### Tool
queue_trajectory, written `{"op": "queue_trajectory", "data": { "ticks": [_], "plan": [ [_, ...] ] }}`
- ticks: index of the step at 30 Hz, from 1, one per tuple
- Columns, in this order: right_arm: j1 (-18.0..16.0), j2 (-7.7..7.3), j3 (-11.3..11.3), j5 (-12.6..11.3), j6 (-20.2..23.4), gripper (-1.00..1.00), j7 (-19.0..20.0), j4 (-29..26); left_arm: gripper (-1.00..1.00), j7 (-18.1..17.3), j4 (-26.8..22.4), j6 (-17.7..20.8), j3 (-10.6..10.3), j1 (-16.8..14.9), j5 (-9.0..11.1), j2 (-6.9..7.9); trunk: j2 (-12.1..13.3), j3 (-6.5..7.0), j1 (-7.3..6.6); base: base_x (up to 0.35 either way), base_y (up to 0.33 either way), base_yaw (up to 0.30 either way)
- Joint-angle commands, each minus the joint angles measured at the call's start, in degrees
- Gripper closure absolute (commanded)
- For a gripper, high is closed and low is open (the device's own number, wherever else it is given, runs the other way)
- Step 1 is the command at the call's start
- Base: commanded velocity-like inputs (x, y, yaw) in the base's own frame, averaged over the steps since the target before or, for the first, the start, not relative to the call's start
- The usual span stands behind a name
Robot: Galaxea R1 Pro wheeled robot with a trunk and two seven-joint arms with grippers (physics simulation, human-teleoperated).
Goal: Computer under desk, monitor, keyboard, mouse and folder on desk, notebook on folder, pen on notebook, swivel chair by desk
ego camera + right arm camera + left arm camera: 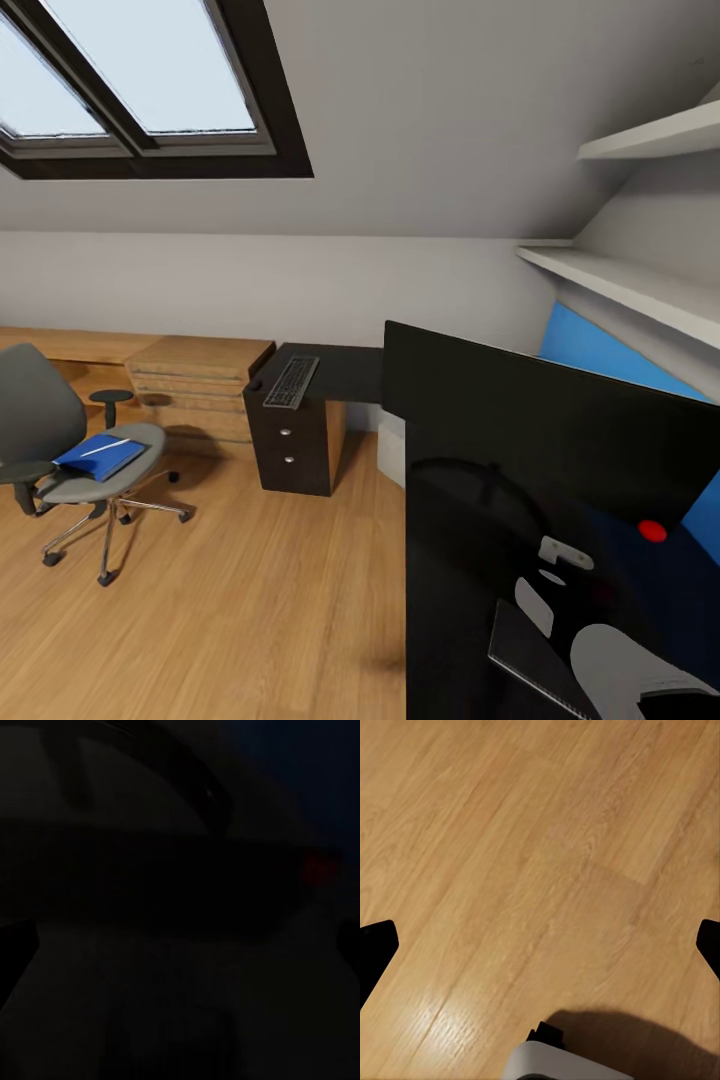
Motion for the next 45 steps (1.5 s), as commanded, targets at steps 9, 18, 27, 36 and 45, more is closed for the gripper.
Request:
{"op": "queue_trajectory", "data": {
  "ticks": [9, 18, 27, 36, 45],
  "plan": [
    [-0.05, -0.03, 0.49, -0.61, -0.25, -1.0, -0.24, 0.02, -1.0, 0.37, -0.05, -0.3, -0.58, -0.07, 0.58, 0.0, -3.72, -1.73, 2.0, 0.0, 0.0, 0.0],
    [-0.05, 0.04, 0.5, -0.61, -0.22, -1.0, -0.24, -0.1, -1.0, 0.37, -0.04, -0.3, -0.65, -0.07, 0.58, -0.01, -7.33, -3.34, 3.98, 0.0, 0.0, 0.0],
    [-0.05, 0.14, 0.47, -0.69, -0.57, -1.0, -0.02, -0.48, -1.0, 0.37, -0.02, -0.3, -0.58, -0.08, 0.57, -0.01, -10.94, -4.96, 5.96, 0.0, 0.0, 0.0],
    [-0.05, 0.14, 0.49, -0.7, -0.59, -1.0, 0.1, -0.51, -1.0, 0.37, -0.01, -0.3, -0.55, -0.09, 0.58, 0.01, -14.55, -6.57, 7.93, 0.0, 0.0, 0.0],
    [-0.05, 0.14, 0.49, -0.7, -0.48, -1.0, 0.15, -0.48, -1.0, 0.37, -0.01, -0.3, -0.49, -0.07, 0.58, 0.05, -18.16, -8.19, 9.91, 0.0, 0.0, 0.0]
  ]
}}
